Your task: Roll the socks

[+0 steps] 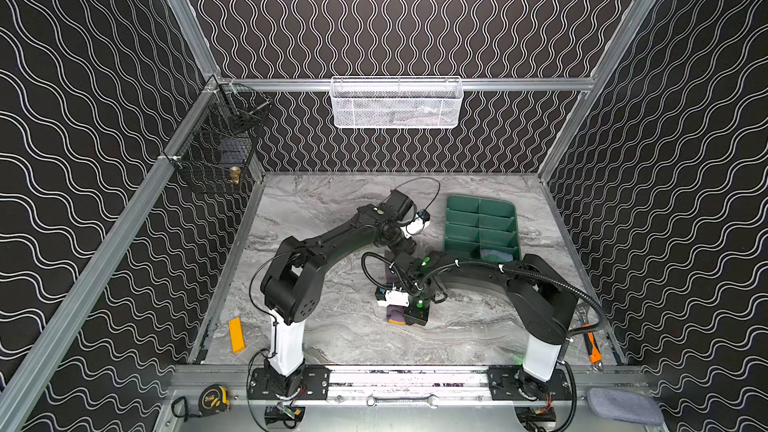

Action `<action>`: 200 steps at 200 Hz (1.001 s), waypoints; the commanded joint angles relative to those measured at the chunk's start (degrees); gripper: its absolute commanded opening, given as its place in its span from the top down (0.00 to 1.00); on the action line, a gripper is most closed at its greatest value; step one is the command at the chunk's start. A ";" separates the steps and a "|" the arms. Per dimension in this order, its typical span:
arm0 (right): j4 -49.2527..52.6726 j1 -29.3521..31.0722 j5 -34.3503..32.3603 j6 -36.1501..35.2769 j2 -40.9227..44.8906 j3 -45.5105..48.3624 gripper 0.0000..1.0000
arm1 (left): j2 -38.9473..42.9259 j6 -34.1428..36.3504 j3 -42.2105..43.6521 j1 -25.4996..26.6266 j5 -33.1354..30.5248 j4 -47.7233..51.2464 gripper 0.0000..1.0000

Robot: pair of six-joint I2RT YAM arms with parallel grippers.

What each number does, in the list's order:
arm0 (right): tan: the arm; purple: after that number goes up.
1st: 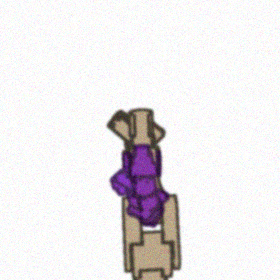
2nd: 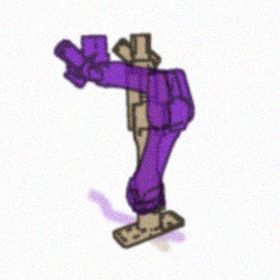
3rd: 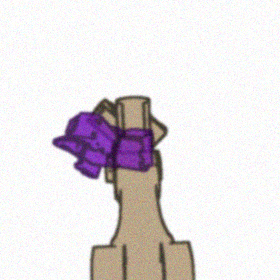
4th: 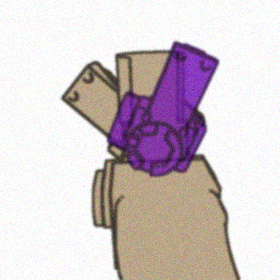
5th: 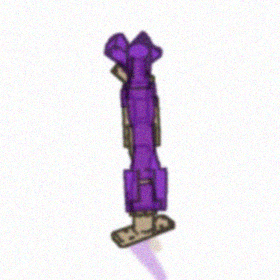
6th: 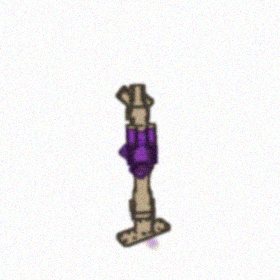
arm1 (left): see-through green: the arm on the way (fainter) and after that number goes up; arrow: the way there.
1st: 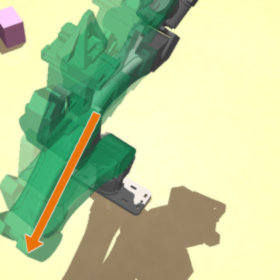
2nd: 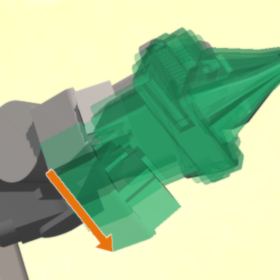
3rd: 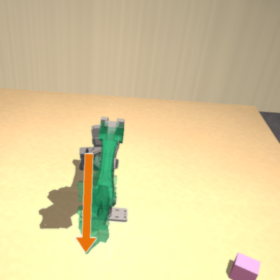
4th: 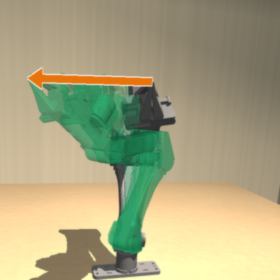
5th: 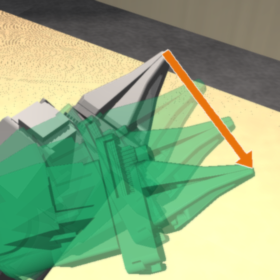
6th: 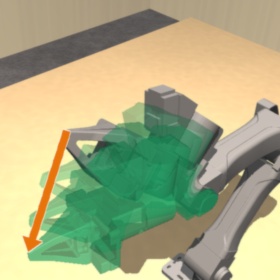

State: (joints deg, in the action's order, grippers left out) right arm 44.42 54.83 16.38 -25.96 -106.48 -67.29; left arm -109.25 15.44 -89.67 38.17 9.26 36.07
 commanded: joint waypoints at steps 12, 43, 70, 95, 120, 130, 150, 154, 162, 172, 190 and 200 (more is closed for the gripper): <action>4.64 0.02 -0.47 0.38 -0.40 0.27 1.00 | 7.04 3.06 -2.86 -1.12 -7.87 -1.18 0.47; 5.12 0.02 -1.08 0.42 -1.78 -0.51 1.00 | 21.40 5.59 1.48 -3.14 -15.53 -8.70 0.37; 5.94 -0.31 -0.85 0.06 -4.16 -2.33 1.00 | 31.68 11.08 1.02 -3.59 -5.17 -0.28 0.39; 7.43 -1.40 -0.54 -0.32 -7.68 -5.48 1.00 | 41.08 19.41 7.17 1.66 4.34 9.41 0.38; 8.77 -3.02 0.27 -0.81 -11.12 -8.88 1.00 | 47.76 22.68 18.48 12.77 -4.37 8.88 0.34; 9.19 -3.27 0.32 -1.16 -12.26 -10.05 1.00 | 47.56 23.07 21.87 17.20 -8.17 8.73 0.33; 9.54 -3.67 0.39 -1.62 -14.01 -11.51 1.00 | 44.01 23.36 28.64 25.06 -16.53 6.42 0.34; 9.50 -3.75 0.37 -1.64 -14.29 -11.57 1.00 | 43.17 23.39 30.46 26.36 -18.18 5.04 0.34; 9.53 -3.85 0.63 -1.76 -14.56 -11.98 1.00 | 41.44 23.38 33.50 28.70 -20.80 2.75 0.35; 9.41 -3.98 0.81 -1.76 -14.87 -12.38 1.00 | 39.15 22.95 37.11 30.13 -23.80 -1.79 0.35; 9.51 -4.10 1.28 -1.98 -15.09 -12.86 1.00 | 35.75 21.67 41.38 30.69 -23.74 -6.97 0.35; 9.36 -4.07 1.45 -2.16 -15.06 -12.79 1.00 | 34.36 20.86 43.12 30.73 -23.42 -9.35 0.35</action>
State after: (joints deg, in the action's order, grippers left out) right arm 60.07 50.57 24.51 -26.85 -119.85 -80.75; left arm -72.47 37.76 -49.65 68.31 -10.17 36.12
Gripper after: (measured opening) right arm 0.088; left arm 0.647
